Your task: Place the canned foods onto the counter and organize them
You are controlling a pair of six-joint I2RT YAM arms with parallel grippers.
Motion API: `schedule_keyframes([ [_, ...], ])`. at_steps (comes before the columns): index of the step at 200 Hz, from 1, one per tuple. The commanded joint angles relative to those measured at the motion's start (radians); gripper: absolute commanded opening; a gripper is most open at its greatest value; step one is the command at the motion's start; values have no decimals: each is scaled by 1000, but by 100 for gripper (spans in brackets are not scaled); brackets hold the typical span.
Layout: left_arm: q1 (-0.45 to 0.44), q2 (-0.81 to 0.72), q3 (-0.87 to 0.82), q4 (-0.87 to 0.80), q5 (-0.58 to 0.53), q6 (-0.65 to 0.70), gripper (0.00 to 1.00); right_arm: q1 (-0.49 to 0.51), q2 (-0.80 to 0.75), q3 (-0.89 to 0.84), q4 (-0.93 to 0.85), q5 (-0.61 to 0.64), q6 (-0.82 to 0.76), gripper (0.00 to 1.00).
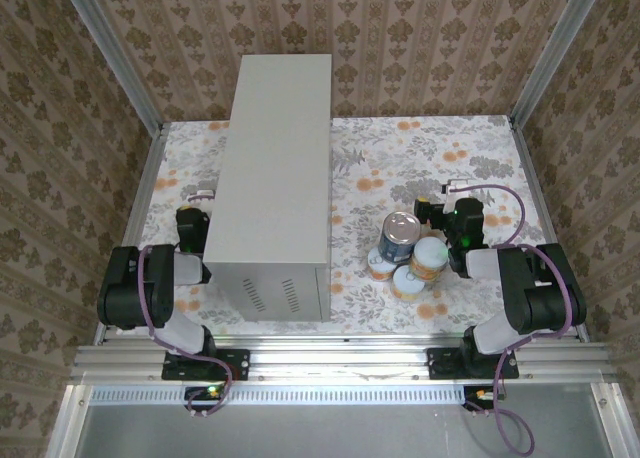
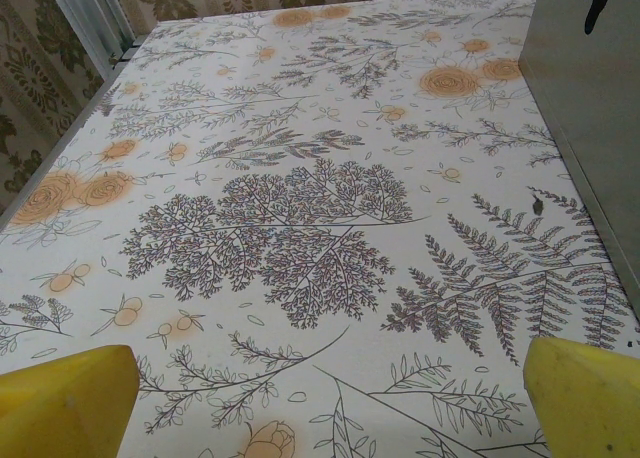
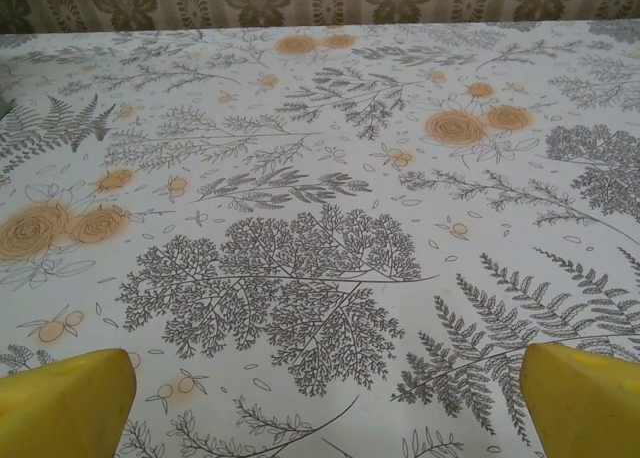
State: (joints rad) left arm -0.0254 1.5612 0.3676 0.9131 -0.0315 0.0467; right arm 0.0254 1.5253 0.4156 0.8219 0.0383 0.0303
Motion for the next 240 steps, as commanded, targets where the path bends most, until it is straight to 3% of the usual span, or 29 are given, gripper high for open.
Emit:
schedule_keyframes([
  [1,-1,-6,24,1,22,33,100,4,4,-13,42,31,-14,100],
  [75,-4,-12,28,-5,-3,30,100,4,6,-11,40,30,-14,100],
  [130,4,-94,243,-467,-322,-94,100,4,7,-12,39,31,-12,100],
  [174,4,-157,489,-936,-533,-204,100,1,6,-11,38,25,-9,100],
  [204,4,-204,713,-1342,-608,-308,100,-9,6,-6,31,15,-1,100],
  [240,4,-247,940,-1674,-524,-403,100,-18,6,-3,24,2,5,100],
])
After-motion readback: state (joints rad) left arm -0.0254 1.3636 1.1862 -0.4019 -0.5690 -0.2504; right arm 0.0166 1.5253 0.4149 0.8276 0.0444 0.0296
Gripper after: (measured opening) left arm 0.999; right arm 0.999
